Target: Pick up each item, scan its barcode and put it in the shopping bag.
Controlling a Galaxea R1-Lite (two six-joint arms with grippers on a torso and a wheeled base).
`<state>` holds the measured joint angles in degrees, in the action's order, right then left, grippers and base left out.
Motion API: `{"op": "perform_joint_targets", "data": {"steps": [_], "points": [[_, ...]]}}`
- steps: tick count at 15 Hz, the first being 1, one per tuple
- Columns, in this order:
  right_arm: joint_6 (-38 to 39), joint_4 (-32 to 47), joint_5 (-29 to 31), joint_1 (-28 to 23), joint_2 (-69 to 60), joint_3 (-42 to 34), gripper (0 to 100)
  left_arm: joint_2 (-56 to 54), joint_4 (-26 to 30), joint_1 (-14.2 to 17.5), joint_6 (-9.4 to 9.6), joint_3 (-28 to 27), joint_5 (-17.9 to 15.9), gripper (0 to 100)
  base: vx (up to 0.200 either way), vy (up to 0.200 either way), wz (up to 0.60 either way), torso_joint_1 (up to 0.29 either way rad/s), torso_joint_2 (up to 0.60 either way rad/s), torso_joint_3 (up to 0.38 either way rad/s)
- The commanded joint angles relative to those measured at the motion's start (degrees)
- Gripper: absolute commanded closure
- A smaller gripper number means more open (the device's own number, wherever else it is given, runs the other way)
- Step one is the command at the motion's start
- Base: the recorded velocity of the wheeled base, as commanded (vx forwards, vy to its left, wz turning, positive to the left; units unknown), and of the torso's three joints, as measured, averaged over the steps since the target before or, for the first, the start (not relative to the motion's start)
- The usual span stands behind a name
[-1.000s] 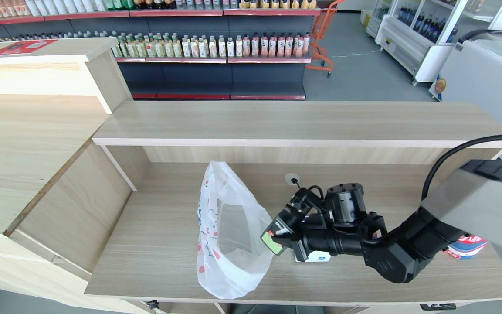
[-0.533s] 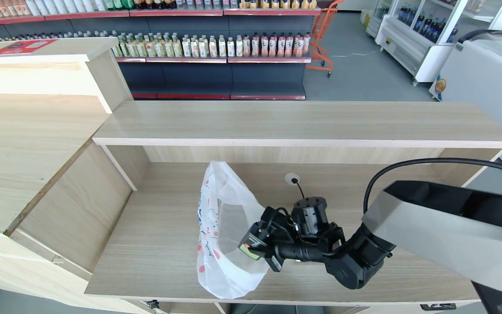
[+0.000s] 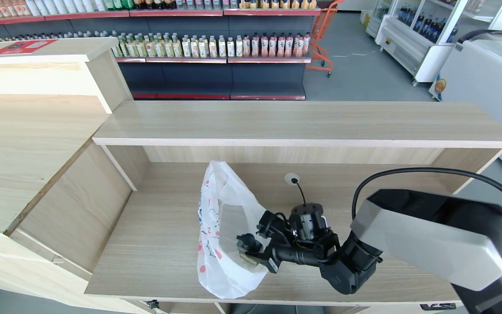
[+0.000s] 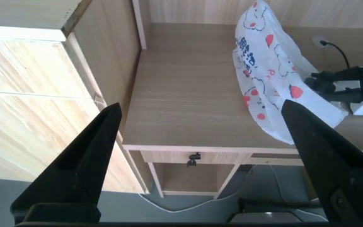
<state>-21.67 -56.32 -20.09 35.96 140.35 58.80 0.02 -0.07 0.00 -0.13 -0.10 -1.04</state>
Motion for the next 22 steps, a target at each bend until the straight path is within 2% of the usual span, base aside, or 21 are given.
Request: {"op": "perform_joint_targets", "data": {"steps": [1, 4, 6, 12, 15, 17, 18, 19, 21, 22], "points": [[2.95, 0.33, -0.04, -0.01, -1.92, -0.52, 0, -0.02, -0.01, 0.0, -0.04, 0.01, 0.07, 0, 0.0, 0.0, 0.0, 0.0, 0.0, 0.0], [15.08, 0.25, -0.04, -0.28, -5.26, -0.7, 0, -0.02, -0.01, 0.0, -0.04, 0.01, 0.07, 0, 0.0, 0.0, 0.0, 0.0, 0.0, 0.0], [25.98, 0.6, 0.14, -1.25, -9.92, -3.07, 0, -0.02, -0.01, 0.0, -0.04, 0.01, 0.07, 0, 0.0, 0.0, 0.0, 0.0, 0.0, 0.0], [38.29, 3.5, 0.14, -7.05, -27.06, -16.43, 0, -0.02, -0.01, 0.0, -0.04, 0.01, -0.02, 0, 0.0, 0.0, 0.0, 0.0, 0.0, 0.0], [39.87, 4.29, 0.23, -13.99, -40.68, -27.51, 0, -0.02, -0.01, 0.0, -0.04, 0.01, -0.02, 0, 0.0, 0.0, 0.0, 0.0, 0.0, 0.0], [36.0, 12.29, 0.75, -17.33, -51.32, -30.93, 0, -0.02, -0.01, 0.0, -0.04, 0.01, -0.02, 0, 0.0, 0.0, 0.0, 0.0, 0.0, 0.0], [32.92, 23.98, 4.45, -19.35, -61.6, -31.64, 0, -0.02, -0.01, 0.0, -0.04, 0.01, -0.02, 0, 0.0, 0.0, 0.0, 0.0, 0.0, 0.0], [32.84, 29.87, 8.22, -20.41, -66.96, -31.72, 0, -0.02, -0.01, 0.0, -0.04, 0.01, 0.07, 0, 0.0, 0.0, 0.0, 0.0, 0.0, 0.0], [32.84, 36.19, 14.38, -22.34, -75.22, -33.66, 0, -0.02, -0.01, 0.0, -0.04, 0.01, 0.07, 0, 0.0, 0.0, 0.0, 0.0, 0.0, 0.0], [32.13, 41.64, 17.1, -24.98, -85.51, -37.44, 0, -0.02, -0.01, 0.0, -0.04, 0.01, -0.02, 0, 0.0, 0.0, 0.0, 0.0, 0.0, 0.0]]}}
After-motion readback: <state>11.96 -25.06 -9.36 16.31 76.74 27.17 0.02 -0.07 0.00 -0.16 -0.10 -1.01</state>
